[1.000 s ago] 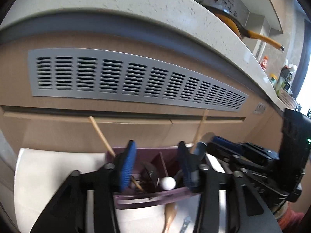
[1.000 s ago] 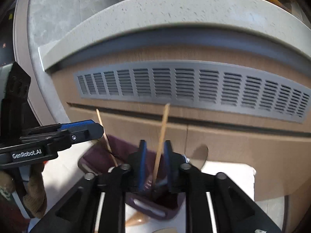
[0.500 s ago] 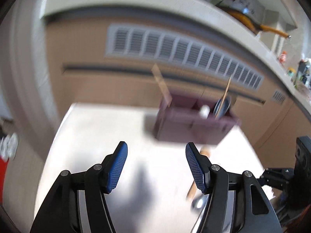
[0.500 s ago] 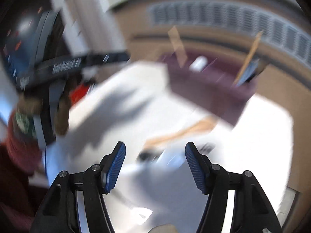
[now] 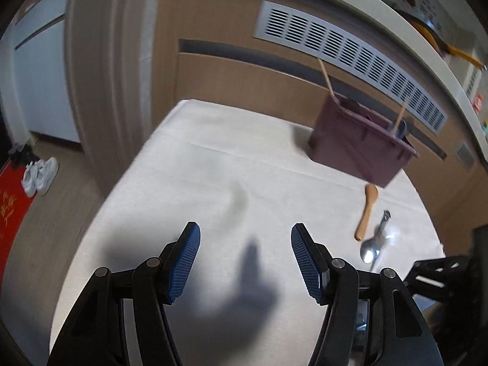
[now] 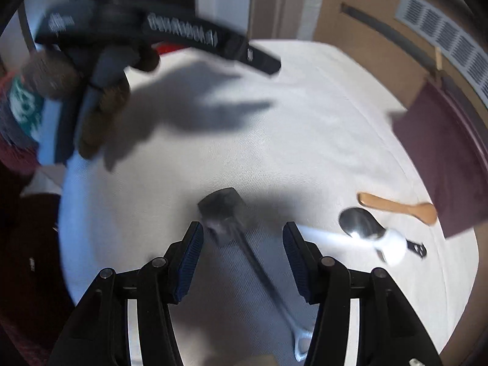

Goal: Organize utensils

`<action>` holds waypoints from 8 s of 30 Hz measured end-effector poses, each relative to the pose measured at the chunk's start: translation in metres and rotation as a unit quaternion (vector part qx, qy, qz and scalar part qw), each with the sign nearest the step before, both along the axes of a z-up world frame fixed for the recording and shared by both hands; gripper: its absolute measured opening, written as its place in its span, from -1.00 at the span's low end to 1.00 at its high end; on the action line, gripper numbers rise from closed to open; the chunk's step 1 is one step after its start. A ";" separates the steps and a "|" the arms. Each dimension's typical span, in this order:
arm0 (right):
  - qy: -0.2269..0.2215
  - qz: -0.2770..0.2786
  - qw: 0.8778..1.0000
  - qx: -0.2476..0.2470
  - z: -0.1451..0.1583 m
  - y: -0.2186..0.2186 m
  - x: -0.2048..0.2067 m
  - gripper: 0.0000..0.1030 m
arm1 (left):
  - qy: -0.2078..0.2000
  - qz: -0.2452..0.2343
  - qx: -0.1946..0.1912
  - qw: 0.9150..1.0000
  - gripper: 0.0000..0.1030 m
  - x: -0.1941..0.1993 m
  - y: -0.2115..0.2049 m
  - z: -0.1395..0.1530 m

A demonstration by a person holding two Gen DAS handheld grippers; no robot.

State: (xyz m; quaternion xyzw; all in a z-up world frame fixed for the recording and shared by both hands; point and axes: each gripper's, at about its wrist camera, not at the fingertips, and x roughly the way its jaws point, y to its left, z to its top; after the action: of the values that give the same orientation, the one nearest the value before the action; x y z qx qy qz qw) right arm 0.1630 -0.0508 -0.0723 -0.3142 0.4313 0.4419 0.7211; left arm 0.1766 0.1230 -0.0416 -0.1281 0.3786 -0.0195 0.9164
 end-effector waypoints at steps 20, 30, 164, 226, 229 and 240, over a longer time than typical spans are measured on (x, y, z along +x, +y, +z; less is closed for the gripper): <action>0.046 -0.299 0.932 0.202 0.012 -0.156 0.038 -0.42 | -0.017 -0.225 0.008 0.974 0.22 0.021 -0.124 -0.006; 0.041 -0.342 0.913 0.218 0.002 -0.194 0.037 -0.41 | 0.030 -0.239 0.044 0.970 0.22 0.006 -0.135 -0.016; -0.184 -0.385 0.885 0.189 0.104 -0.145 0.113 0.09 | -0.123 -0.026 -0.014 0.992 0.22 0.099 -0.065 0.055; -0.023 -0.426 0.899 0.100 0.012 -0.203 0.046 0.06 | 0.102 -0.286 0.099 0.948 -0.41 0.139 -0.219 -0.024; -0.017 -0.403 0.909 0.103 0.015 -0.202 0.032 0.06 | 0.108 -0.252 0.080 0.958 -0.41 0.104 -0.189 -0.022; -0.022 -0.390 0.915 0.096 0.018 -0.181 0.052 -0.52 | 0.085 -0.176 0.037 0.980 -0.41 0.038 -0.125 -0.015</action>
State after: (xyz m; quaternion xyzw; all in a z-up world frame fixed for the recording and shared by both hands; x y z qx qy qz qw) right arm 0.2153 -0.2323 -0.0544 -0.0599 0.4594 0.1573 0.8722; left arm 0.2150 -0.0025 -0.0564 -0.0269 0.4722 -0.1552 0.8673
